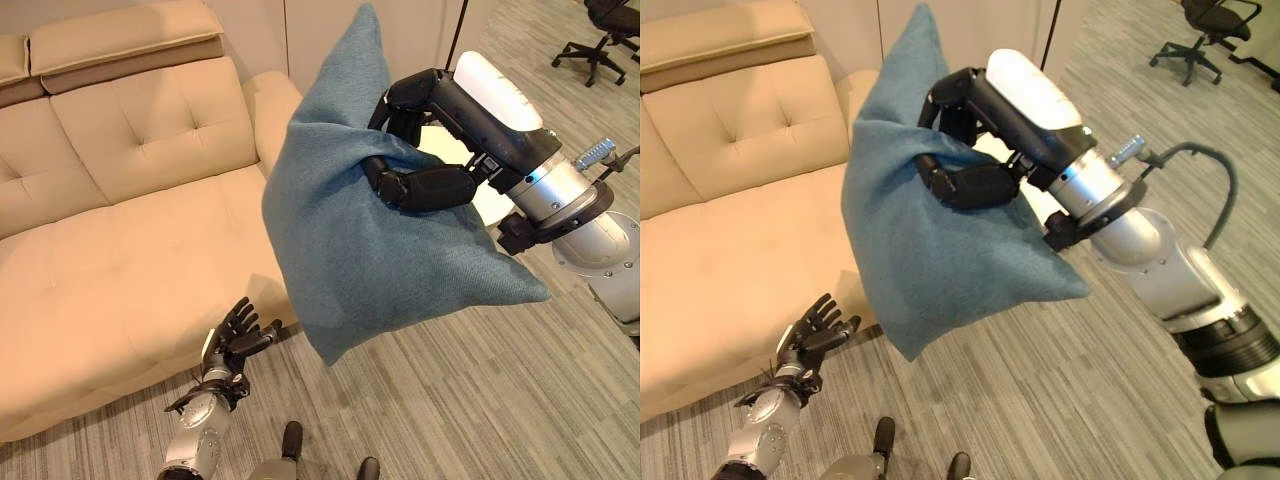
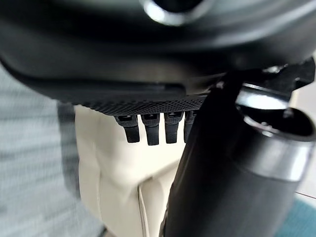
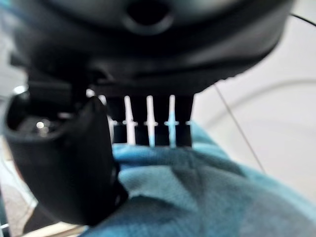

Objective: Pick up all the scattered cushions and arrange them neatly on the sofa.

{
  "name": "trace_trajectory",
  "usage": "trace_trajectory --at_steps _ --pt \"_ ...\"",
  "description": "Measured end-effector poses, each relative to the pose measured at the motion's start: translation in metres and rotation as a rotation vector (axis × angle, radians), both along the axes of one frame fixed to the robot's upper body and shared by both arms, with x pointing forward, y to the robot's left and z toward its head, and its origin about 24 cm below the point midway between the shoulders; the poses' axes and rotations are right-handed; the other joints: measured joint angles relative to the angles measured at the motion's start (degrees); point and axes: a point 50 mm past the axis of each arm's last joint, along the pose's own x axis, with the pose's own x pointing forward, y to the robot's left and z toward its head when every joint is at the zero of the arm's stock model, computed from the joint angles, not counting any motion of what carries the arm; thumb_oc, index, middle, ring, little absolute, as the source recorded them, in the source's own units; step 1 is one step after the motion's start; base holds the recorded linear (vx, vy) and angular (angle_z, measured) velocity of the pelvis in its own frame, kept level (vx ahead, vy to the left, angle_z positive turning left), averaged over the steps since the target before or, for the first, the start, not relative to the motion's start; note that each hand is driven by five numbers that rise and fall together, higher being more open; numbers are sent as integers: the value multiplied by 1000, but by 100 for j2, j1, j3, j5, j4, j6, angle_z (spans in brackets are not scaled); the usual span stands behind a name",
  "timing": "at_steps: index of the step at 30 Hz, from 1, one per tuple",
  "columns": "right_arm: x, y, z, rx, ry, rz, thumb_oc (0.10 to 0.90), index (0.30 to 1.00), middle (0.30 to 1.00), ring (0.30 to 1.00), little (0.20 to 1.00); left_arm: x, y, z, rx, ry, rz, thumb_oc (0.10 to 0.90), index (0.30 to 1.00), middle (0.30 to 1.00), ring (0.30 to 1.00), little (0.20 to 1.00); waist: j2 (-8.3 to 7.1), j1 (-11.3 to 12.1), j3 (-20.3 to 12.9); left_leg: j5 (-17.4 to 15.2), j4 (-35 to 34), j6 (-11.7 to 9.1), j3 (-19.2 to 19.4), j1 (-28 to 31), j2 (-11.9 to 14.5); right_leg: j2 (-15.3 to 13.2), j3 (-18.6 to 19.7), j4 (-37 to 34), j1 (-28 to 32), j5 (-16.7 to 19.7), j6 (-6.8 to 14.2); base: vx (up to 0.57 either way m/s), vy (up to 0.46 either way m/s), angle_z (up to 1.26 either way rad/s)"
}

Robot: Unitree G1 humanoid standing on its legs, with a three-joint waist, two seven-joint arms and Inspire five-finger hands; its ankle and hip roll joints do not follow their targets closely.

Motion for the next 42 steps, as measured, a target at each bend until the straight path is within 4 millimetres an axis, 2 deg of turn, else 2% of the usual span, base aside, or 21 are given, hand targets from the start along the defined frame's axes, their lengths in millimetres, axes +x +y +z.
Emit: trace_trajectory --at_steps 5,13,19,25,32,33,34,35,42 --pt "2 6 -10 -11 45 26 400 300 300 300 300 -1 -11 -3 -31 14 -46 800 900 900 900 900 -83 -62 -211 -1 0 0 17 1 0 -8 11 -1 -7 0 0 4 1 -3" --pt "3 20 -7 -15 38 76 400 300 300 300 300 3 -28 -5 -83 26 -81 800 900 900 900 900 -61 -208 -244 0 0 1 33 10 13 -1 20 -1 -8 2 -2 0 0 0" --pt "5 25 -9 12 50 88 400 300 300 300 300 15 -52 5 -161 -3 -154 800 900 900 900 900 -7 -207 -277 0 0 1 31 9 9 -5 20 0 -8 2 -2 0 0 0" --pt "7 37 -2 -27 24 99 400 300 300 300 300 14 -66 7 -297 0 -151 800 900 900 900 900 8 -295 -286 0 0 1 38 10 21 2 32 -1 -14 2 -2 0 0 0" --pt "8 40 -7 -67 12 88 400 300 300 300 300 11 -77 6 -375 22 -160 800 900 900 900 900 7 -305 -286 0 0 1 98 11 29 4 81 0 -35 7 -9 -3 -7 -3" --pt "9 40 -9 -70 14 87 400 300 300 300 300 11 -77 5 -375 24 -161 588 582 582 582 582 7 -307 -286 0 0 1 108 11 32 6 93 0 -41 10 -12 -4 -15 -8" --pt "10 41 -10 -75 13 82 400 300 300 300 300 10 -77 5 -375 26 -161 472 408 408 408 408 7 -312 -286 0 1 1 113 11 35 7 100 0 -44 10 -13 -4 -13 -5" --pt "11 41 -11 -79 9 73 400 300 300 300 300 10 -77 5 -376 28 -161 400 300 300 300 300 7 -321 -286 0 0 1 116 11 38 10 103 0 -44 12 -15 0 0 0" --pt "18 42 -15 -41 23 50 400 300 300 300 300 8 -74 0 -366 53 -160 400 300 300 300 300 8 -342 -287 0 1 1 129 14 54 21 129 0 -57 13 -16 -3 -6 -2"
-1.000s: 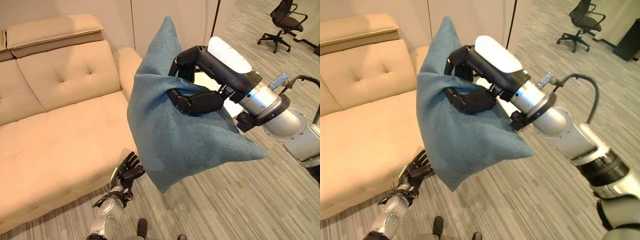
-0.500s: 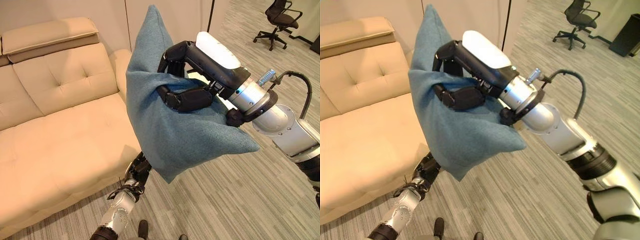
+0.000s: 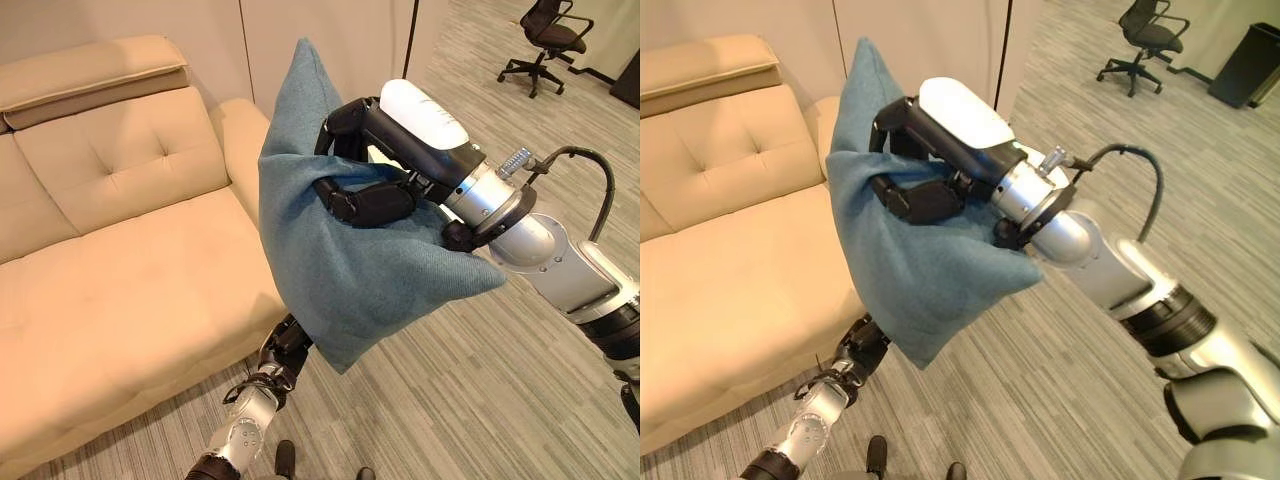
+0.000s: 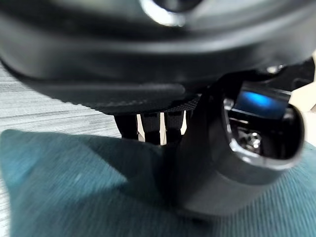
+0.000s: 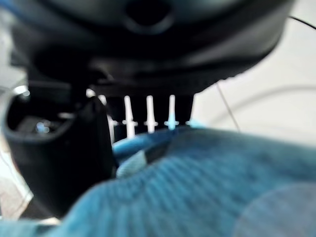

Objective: Pick up all the scattered cushions and arrange them neatly on the sofa.

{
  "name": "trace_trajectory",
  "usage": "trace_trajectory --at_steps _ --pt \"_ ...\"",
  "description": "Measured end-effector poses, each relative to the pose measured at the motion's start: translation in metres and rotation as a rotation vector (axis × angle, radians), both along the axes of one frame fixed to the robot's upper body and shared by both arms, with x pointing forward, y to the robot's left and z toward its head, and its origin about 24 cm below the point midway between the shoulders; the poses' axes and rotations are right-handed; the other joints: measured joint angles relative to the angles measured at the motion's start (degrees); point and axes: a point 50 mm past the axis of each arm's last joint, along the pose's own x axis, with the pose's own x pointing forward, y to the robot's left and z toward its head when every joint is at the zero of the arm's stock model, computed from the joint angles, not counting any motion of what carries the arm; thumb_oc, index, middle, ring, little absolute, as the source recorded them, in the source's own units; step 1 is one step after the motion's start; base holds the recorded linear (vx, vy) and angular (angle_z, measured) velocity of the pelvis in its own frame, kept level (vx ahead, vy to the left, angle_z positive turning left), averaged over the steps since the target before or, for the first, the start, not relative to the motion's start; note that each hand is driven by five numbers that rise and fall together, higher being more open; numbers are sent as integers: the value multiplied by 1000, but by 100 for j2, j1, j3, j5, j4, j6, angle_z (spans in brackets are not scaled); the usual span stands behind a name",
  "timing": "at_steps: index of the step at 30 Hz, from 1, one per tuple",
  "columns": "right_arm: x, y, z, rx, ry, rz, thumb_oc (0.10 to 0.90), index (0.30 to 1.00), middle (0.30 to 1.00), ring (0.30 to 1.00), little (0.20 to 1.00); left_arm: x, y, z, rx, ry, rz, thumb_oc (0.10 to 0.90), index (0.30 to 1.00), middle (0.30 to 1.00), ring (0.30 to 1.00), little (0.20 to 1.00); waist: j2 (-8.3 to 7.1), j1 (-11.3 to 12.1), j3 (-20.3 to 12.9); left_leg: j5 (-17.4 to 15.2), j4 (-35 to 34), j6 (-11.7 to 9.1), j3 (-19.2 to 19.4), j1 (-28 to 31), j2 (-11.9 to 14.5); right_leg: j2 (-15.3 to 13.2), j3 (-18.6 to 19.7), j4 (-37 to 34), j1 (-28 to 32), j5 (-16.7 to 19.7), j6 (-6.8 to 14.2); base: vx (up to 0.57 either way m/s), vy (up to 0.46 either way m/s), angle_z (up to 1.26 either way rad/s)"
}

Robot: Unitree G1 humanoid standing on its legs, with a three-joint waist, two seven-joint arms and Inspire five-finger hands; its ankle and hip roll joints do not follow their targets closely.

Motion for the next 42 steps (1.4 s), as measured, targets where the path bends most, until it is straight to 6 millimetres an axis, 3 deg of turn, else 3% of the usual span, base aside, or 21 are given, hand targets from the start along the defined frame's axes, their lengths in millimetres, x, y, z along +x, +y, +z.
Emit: trace_trajectory --at_steps 5,10,16,18,19,26,27,29,30,32,34,38,39,42 --pt "1 1 -10 39 21 -2 400 300 300 300 300 -6 11 -5 7 21 39 400 300 300 300 300 10 22 -17 0 0 0 -7 4 8 8 -15 0 14 0 0 -2 -5 1" --pt "0 -11 -60 253 194 -53 400 300 300 300 300 -22 30 -18 28 75 114 400 300 300 300 300 49 94 -129 -1 -1 -1 -46 25 -1 6 -81 -2 56 -8 5 -9 -17 5" --pt "-11 -26 -116 379 390 -152 400 300 300 300 300 -51 48 -37 97 168 149 400 300 300 300 300 171 223 -218 3 -2 -4 -125 18 -9 8 -122 -4 80 -11 7 -38 -43 7" --pt "-25 -42 -161 464 546 -265 400 300 300 300 300 -76 56 -49 156 229 145 400 300 300 300 300 253 333 -262 58 -2 -24 -331 -46 -48 38 -308 -1 123 -55 -20 -88 -50 44" --pt "-25 -48 -170 464 573 -301 400 300 300 300 300 -80 57 -51 170 247 131 400 300 300 300 300 284 344 -281 102 -2 -52 -454 -100 -56 56 -430 -2 120 -56 -21 -129 -59 62" --pt "-31 -74 -199 466 660 -445 400 300 300 300 300 -84 61 -52 231 254 85 400 300 300 300 300 371 754 -301 302 -1 -249 -1242 -568 -81 256 -1186 2 39 -125 -104 -106 -20 62" --pt "-31 -75 -201 463 664 -452 400 300 300 300 300 -84 61 -52 234 252 79 400 300 300 300 300 384 810 -292 344 2 -308 -1350 -622 -83 285 -1299 3 32 -141 -127 -170 58 78" --pt "-31 -79 -203 462 660 -474 400 300 300 300 300 -81 62 -51 242 240 68 400 300 300 300 300 457 811 -249 587 4 -618 -1376 -888 -130 295 -1780 5 10 -171 -186 -7 105 123" --pt "-31 -82 -207 467 670 -499 400 300 300 300 300 -78 62 -51 261 236 58 400 300 300 300 300 393 807 -139 48 297 -233 -230 -1135 -3 66 -2168 24 -17 -177 -255 157 56 112" --pt "-32 -77 -211 464 693 -484 400 300 300 300 300 -84 67 -54 291 256 47 400 300 300 300 300 258 792 -53 -15 697 -145 297 -1059 42 -171 -2163 47 81 -255 -202 121 65 53" --pt "-35 -78 -217 474 713 -496 400 300 300 300 300 -91 65 -57 291 270 33 400 300 300 300 300 391 787 -58 34 428 -99 168 -562 214 -139 -2238 113 321 -257 36 130 185 26" --pt "-35 -72 -218 502 721 -484 400 300 300 300 300 -86 73 -53 322 245 32 400 300 300 300 300 47 791 31 -33 392 45 183 -473 -16 -391 -2154 183 353 -216 117 56 190 9" --pt "-35 -71 -218 515 722 -482 400 300 300 300 300 -84 75 -51 334 239 28 400 300 300 300 300 -13 780 45 -88 394 127 185 -438 -85 -492 -2099 383 302 -220 130 8 351 -6" --pt "-35 -66 -220 529 734 -473 400 300 300 300 300 -84 79 -51 358 239 16 400 300 300 300 300 27 756 59 -214 385 368 199 -136 -85 -964 -1729 1976 -158 -305 193 27 184 -4"
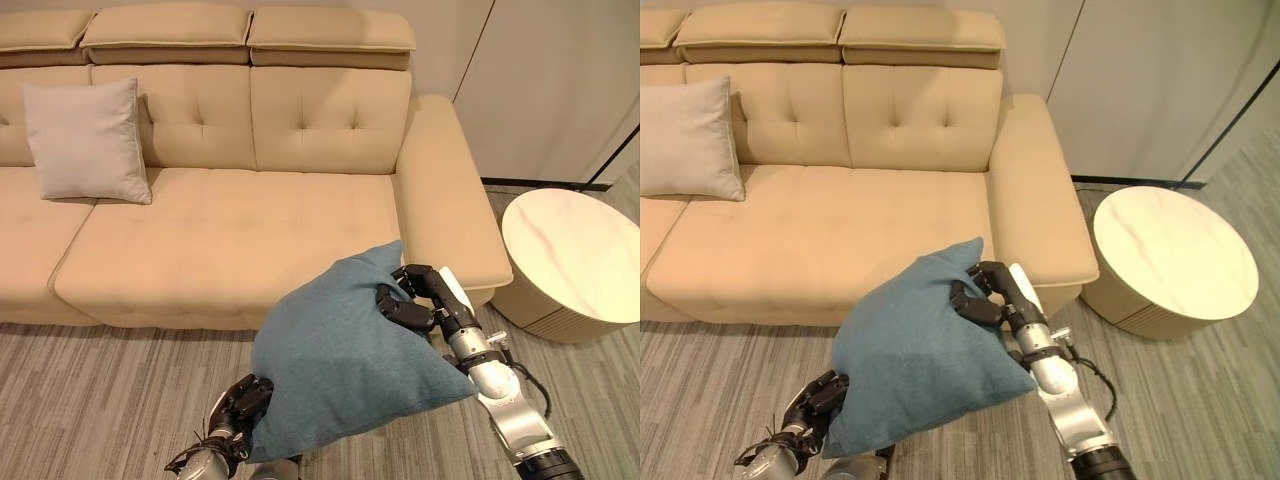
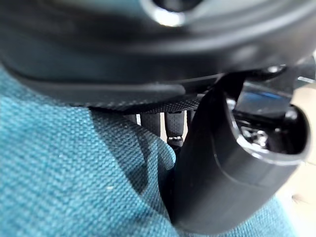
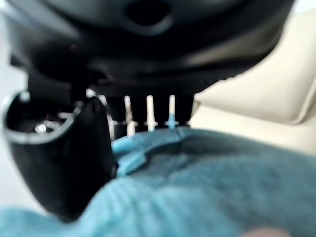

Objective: Pick up all the scattered cushions and arrange them neatly on the sofa.

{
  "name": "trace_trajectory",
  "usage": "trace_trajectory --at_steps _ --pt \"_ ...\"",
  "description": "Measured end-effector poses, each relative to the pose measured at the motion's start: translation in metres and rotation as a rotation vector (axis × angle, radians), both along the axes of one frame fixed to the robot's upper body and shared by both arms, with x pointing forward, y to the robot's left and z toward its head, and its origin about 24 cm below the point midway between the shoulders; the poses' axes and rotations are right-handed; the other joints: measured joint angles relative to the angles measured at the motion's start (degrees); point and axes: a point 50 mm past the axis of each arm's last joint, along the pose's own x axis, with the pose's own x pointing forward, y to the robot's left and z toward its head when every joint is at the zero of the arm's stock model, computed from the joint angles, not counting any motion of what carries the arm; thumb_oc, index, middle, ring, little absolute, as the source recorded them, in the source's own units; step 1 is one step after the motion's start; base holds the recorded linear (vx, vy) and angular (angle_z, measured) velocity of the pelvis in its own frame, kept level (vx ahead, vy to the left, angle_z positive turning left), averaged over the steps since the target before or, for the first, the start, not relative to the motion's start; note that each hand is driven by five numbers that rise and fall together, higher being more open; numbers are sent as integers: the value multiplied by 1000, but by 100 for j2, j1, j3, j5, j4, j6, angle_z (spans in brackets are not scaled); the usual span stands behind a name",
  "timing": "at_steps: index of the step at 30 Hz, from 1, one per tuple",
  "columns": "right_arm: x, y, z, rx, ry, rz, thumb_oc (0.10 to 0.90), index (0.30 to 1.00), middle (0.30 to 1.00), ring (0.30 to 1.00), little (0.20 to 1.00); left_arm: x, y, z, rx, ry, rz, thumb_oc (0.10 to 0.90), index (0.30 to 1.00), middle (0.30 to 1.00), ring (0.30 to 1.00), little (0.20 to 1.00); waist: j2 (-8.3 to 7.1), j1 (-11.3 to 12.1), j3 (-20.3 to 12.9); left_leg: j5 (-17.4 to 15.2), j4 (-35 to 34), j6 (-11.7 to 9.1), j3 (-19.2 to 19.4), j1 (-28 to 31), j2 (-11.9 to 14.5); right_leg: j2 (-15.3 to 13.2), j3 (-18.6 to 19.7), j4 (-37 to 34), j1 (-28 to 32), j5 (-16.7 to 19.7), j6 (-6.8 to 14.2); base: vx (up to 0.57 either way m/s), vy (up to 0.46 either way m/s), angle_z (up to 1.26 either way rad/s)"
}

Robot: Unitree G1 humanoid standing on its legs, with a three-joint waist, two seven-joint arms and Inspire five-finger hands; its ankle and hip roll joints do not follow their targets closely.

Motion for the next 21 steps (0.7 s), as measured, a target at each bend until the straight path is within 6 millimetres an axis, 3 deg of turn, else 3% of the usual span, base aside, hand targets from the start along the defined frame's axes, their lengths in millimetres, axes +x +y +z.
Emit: trace_trajectory --at_steps 1,3,5,6,8,11,12,14,17,20,21 --pt "0 1 0 5 -3 2 400 300 300 300 300 6 6 4 22 -18 -14 400 300 300 300 300 -123 -56 9 -89 41 120 -54 56 -77 -115 436 522 -327 -387 174 56 113 11" --pt "2 3 3 13 -18 8 400 300 300 300 300 17 9 8 38 -41 -18 400 300 300 300 300 -178 -163 53 -124 14 261 -238 53 -172 140 1463 953 -877 -581 107 89 41 39" --pt "2 3 3 12 -18 6 400 300 300 300 300 20 11 11 46 -56 -15 400 300 300 300 300 -138 -331 88 -125 -70 256 -455 101 -223 558 1901 791 -1279 -653 100 136 -9 52" --pt "1 3 3 12 -16 6 400 300 300 300 300 20 12 11 48 -56 -15 400 300 300 300 300 -92 -419 116 -124 -89 234 -583 128 -213 854 2363 567 -1390 -634 74 140 -24 64" --pt "0 0 1 5 -8 -1 400 300 300 300 300 19 10 10 50 -53 -27 400 300 300 300 300 -63 -653 137 -105 -144 203 -950 171 -300 1218 2758 -194 -1553 -465 -59 157 -41 92" --pt "-1 -5 -3 -2 10 -15 400 300 300 300 300 16 5 7 51 -40 -48 400 300 300 300 300 -70 -678 137 -112 -254 151 -1227 310 -411 1269 2831 -811 -1623 434 -171 145 -87 64" --pt "-2 -7 -6 -7 26 -22 400 300 300 300 300 14 4 6 51 -31 -50 400 300 300 300 300 -54 -688 132 -110 -311 47 -1324 423 -406 1244 2637 -1027 -1395 790 -378 135 -116 58" --pt "-5 -12 -10 -10 49 -36 400 300 300 300 300 9 0 3 41 -18 -48 400 300 300 300 300 49 -654 94 -158 -296 -71 -1499 532 -282 1370 2462 -1579 -957 916 -546 116 -117 49" --pt "-8 -20 -12 1 61 -58 400 300 300 300 300 8 -6 1 21 -19 -46 400 300 300 300 300 49 -619 93 -279 -46 -290 -1490 537 -227 1441 2217 -1974 -559 989 -669 53 -78 41" --pt "-6 -26 -6 -16 49 -60 400 300 300 300 300 11 -12 2 6 -26 -47 400 300 300 300 300 -93 -631 132 -468 1196 -547 -879 -45 -434 1240 2203 -1971 -454 917 -804 47 -3 18" --pt "-6 -28 -5 -20 48 -60 400 300 300 300 300 10 -14 1 -1 -26 -46 400 300 300 300 300 -113 -646 145 -632 1536 -522 -564 -240 -428 1204 2187 -1970 -390 891 -849 69 0 18"
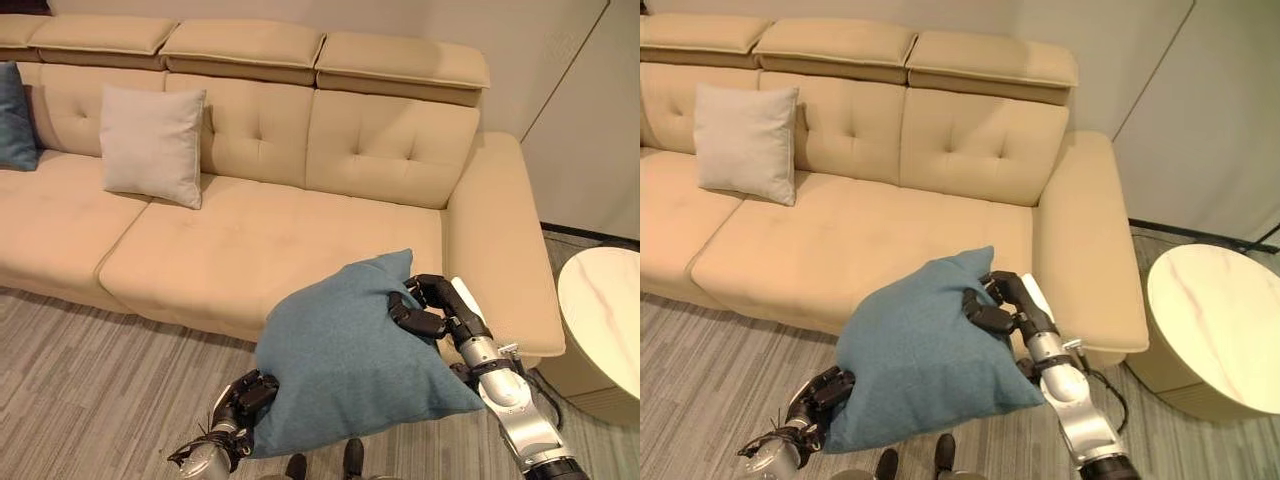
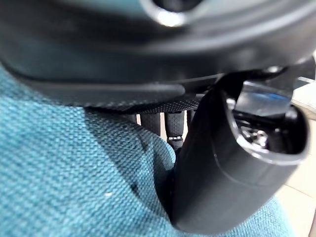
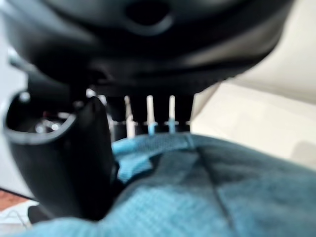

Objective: Pick up all the scattered cushions and arrange them neatly on the sofa.

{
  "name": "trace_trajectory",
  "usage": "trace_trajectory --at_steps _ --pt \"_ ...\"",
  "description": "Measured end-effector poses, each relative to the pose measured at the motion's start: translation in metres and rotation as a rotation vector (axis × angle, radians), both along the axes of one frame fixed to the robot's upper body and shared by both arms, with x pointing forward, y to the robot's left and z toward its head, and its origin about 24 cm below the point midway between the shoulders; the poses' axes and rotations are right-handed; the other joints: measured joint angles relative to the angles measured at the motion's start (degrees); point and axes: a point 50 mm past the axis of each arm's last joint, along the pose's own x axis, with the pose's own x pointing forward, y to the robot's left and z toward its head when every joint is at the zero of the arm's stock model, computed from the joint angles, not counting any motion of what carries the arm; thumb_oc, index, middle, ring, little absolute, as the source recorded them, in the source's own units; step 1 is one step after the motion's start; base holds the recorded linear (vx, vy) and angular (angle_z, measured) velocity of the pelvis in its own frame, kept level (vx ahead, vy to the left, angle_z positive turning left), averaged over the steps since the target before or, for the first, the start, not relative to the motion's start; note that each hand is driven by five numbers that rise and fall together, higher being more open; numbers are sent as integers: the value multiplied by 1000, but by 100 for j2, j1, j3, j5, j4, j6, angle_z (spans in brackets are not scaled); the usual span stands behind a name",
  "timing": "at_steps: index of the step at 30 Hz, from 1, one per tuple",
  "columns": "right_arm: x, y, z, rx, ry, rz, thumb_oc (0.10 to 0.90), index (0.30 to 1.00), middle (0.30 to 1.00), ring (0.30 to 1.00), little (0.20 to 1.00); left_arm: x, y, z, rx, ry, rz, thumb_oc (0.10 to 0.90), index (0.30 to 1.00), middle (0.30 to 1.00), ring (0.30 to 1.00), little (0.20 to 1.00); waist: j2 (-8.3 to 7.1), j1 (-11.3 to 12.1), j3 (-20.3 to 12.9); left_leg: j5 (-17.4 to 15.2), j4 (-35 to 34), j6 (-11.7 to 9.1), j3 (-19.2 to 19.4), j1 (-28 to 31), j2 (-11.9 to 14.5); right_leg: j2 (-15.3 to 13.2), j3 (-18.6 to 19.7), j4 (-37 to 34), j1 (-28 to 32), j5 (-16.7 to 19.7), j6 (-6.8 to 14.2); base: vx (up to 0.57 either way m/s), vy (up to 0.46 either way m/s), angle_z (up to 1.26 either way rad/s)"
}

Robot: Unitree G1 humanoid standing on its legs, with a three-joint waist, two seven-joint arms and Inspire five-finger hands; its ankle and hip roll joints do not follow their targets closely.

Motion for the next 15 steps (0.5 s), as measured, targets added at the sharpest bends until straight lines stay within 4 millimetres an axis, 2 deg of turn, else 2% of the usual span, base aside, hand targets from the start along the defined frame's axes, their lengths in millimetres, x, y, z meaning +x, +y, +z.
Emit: trace_trajectory --at_steps 2,4,7,8,9,10,11,12,14,15 --pt "-3 -2 -2 16 6 -16 400 300 300 300 300 1 0 1 2 -4 -6 400 300 300 300 300 -41 -137 20 -127 42 199 711 -175 394 -3 -193 -3 148 -210 -176 96 6 41" --pt "-3 -5 -1 24 5 -26 400 300 300 300 300 3 -2 2 -1 -10 -12 400 300 300 300 300 -55 -159 14 -83 -295 147 673 -392 641 57 -208 0 161 -273 -61 155 22 26" --pt "-3 -6 -1 25 7 -32 400 300 300 300 300 2 -6 0 -9 -1 -18 400 300 300 300 300 -64 -115 20 128 -851 -82 711 -678 686 55 -192 -1 234 -412 -41 172 61 -2" --pt "-4 -6 -2 25 9 -33 400 300 300 300 300 2 -6 0 -9 0 -20 400 300 300 300 300 -64 -109 19 220 -919 -88 729 -801 682 55 -196 -1 283 -464 -30 306 185 -9" --pt "-4 -6 -3 27 13 -35 400 300 300 300 300 1 -6 -1 -7 6 -25 400 300 300 300 300 -37 -48 8 372 -985 -15 787 -996 691 62 -161 0 407 -597 104 319 209 -26" --pt "-6 -6 -4 29 17 -35 400 300 300 300 300 -1 -6 -2 -5 11 -27 400 300 300 300 300 19 -9 -21 389 -1059 23 850 -948 756 84 -82 70 432 -655 146 276 184 -46" --pt "-9 -6 -7 30 29 -36 400 300 300 300 300 -5 -7 -4 -4 24 -30 400 300 300 300 300 143 16 -78 320 -1080 91 832 -771 819 107 -1 155 523 -799 278 191 146 -48" --pt "-11 -5 -11 42 42 -40 400 300 300 300 300 -8 -7 -5 -5 31 -28 400 300 300 300 300 162 13 -129 598 -1203 250 846 -612 745 30 82 370 528 -993 355 188 153 -47" --pt "-16 1 -16 66 57 -37 400 300 300 300 300 -9 2 -4 30 36 -37 400 300 300 300 300 13 -3 -226 669 -1294 334 1003 -387 463 -331 211 836 449 -1317 615 143 124 -40" --pt "-16 3 -17 71 60 -31 400 300 300 300 300 -9 6 -4 44 36 -40 400 300 300 300 300 -33 -21 -263 747 -1337 460 1053 -278 329 -479 223 1028 449 -1410 751 53 54 -27"
